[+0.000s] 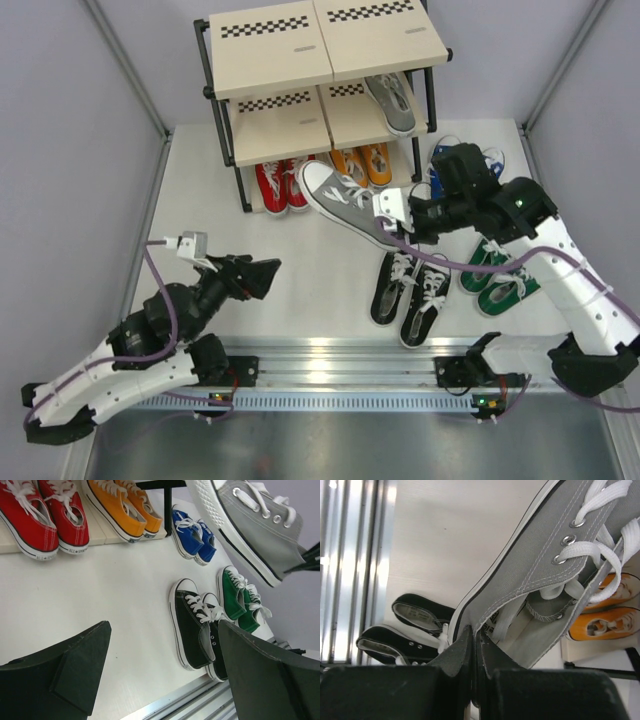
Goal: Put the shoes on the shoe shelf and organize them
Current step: Pick up the shoe, then place the shoe at the shoe shelf.
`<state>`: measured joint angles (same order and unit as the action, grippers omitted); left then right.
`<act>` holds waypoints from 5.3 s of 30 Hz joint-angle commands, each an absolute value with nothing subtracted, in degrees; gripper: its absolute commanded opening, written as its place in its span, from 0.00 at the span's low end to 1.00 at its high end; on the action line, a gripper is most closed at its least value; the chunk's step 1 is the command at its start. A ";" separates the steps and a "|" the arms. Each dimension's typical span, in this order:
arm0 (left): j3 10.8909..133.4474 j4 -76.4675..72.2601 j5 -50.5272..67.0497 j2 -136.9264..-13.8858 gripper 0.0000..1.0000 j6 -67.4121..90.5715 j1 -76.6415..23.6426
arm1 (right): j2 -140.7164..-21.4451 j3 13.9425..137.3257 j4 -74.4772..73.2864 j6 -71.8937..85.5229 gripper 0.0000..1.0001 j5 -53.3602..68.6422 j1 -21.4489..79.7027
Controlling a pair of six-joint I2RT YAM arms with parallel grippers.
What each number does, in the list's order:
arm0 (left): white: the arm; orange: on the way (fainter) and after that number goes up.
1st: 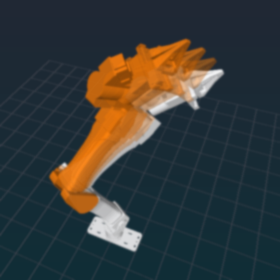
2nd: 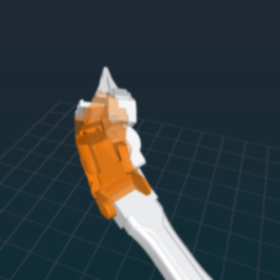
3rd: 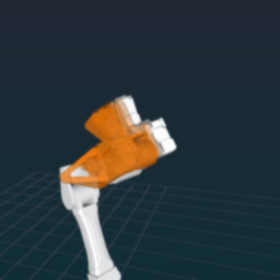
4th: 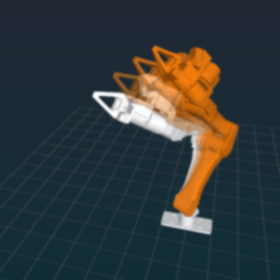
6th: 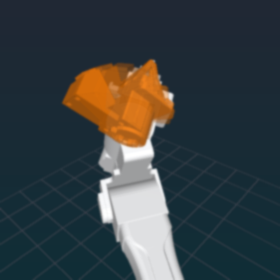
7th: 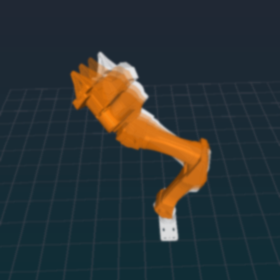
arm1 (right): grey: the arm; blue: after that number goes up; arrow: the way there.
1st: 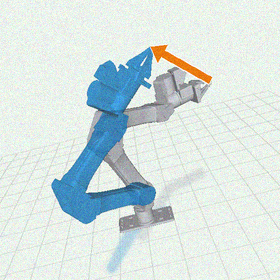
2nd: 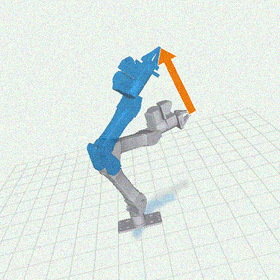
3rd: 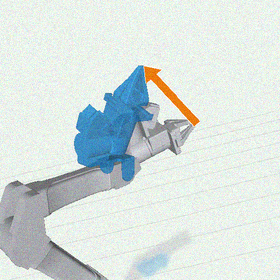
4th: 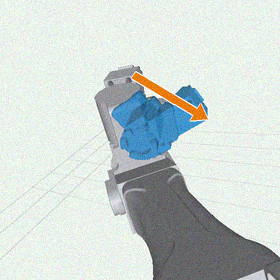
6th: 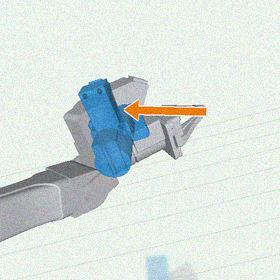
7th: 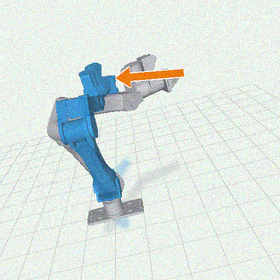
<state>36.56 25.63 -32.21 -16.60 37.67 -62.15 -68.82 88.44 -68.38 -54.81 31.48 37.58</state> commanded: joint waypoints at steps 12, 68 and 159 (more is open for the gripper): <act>38.32 31.73 -27.51 -6.77 0.94 26.37 -62.05 | -93.76 117.85 -55.29 -48.61 0.00 22.16 30.68; 35.95 31.73 -25.93 -2.73 0.94 25.31 -62.05 | -112.24 130.34 -40.43 -38.94 0.30 10.02 26.10; 35.68 31.64 -25.40 -3.43 0.95 24.96 -62.05 | -93.70 109.18 -40.43 -32.43 0.34 23.38 21.97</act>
